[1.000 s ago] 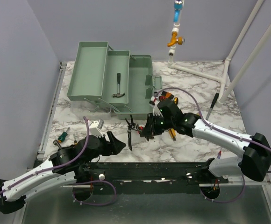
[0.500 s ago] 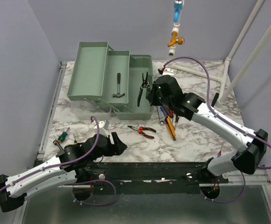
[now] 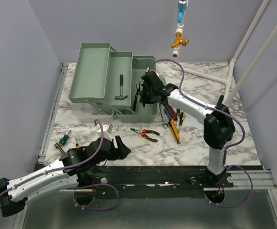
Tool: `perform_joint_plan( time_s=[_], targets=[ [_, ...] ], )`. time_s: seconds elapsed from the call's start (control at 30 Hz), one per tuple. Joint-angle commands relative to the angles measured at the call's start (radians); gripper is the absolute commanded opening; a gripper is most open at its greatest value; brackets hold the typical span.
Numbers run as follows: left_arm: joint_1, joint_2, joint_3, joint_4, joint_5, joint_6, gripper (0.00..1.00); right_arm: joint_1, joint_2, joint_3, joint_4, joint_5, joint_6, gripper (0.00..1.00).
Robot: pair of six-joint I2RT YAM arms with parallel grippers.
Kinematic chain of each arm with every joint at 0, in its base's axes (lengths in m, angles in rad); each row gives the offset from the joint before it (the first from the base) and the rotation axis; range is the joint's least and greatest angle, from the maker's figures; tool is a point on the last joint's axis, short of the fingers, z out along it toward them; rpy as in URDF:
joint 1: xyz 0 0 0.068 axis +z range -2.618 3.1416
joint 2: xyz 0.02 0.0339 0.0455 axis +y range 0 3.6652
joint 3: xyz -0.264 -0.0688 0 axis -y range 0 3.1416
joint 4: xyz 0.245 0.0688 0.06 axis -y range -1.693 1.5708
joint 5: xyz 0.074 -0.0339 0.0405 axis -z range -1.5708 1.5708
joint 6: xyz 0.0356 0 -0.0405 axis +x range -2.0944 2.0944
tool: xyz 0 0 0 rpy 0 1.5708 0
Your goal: Pack the tool kit
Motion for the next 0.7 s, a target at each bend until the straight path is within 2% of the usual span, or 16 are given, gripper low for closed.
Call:
perform_joint_plan(
  time_s=[0.0, 0.1, 0.2, 0.37, 0.53, 0.67],
  targets=[
    [0.007, -0.027, -0.024, 0.014, 0.031, -0.007, 0.72, -0.085, 0.043, -0.022, 0.159, -0.274, 0.116, 0.01],
    [0.007, -0.039, -0.033, 0.018, 0.038, -0.019, 0.72, -0.128, 0.054, -0.1, 0.282, -0.384, 0.174, 0.02],
    [0.009, -0.045, -0.035, 0.024, 0.039, -0.016, 0.72, -0.131, 0.094, -0.071, 0.26, -0.408, 0.158, 0.22],
    [0.008, -0.022, -0.02, 0.024, 0.035, -0.006, 0.72, -0.131, 0.075, -0.062, 0.204, -0.357, 0.123, 0.48],
    [0.008, 0.02, 0.011, 0.024, 0.039, 0.009, 0.72, -0.131, -0.03, -0.08, 0.123, -0.268, 0.064, 0.52],
    [0.011, 0.048, 0.018, 0.043, 0.038, 0.017, 0.72, -0.131, -0.166, -0.135, 0.083, -0.174, 0.008, 0.64]
  ],
)
